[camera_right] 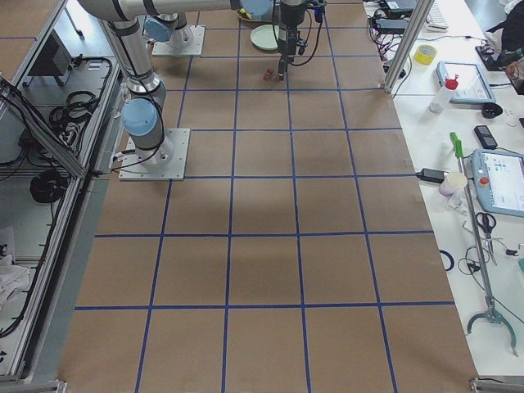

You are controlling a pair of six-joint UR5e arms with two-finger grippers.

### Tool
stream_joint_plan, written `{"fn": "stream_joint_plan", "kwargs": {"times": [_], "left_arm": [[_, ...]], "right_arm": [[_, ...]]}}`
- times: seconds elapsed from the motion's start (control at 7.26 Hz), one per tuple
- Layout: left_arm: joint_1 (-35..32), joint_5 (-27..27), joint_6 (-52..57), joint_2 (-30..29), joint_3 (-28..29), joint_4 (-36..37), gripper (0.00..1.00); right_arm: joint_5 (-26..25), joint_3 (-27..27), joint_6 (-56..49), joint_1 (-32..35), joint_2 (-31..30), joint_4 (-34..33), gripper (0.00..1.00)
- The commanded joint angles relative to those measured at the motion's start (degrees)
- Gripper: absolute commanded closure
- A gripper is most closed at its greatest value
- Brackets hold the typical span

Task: Collect all strawberries into plate
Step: 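Reach the left gripper to the strawberry cluster and grasp one strawberry, then carry the strawberry over the pale green plate and open the left gripper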

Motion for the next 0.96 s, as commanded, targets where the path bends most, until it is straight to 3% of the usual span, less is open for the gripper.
{"fn": "stream_joint_plan", "kwargs": {"times": [0.0, 0.55, 0.83], "left_arm": [[-0.1, -0.1, 1.2, -0.4, 0.1, -0.2, 1.00], [-0.1, 0.0, 3.2, 0.7, 2.1, 0.4, 1.00], [1.1, 3.3, 5.2, 3.2, 7.7, -7.2, 1.00]], "right_arm": [[-0.1, 0.0, 0.0, 0.0, 0.0, 0.0, 0.00], [-0.3, 0.0, -0.1, -0.1, 0.0, 0.0, 0.00], [0.2, 0.0, -0.1, -0.2, 0.1, -0.1, 0.00]]}}
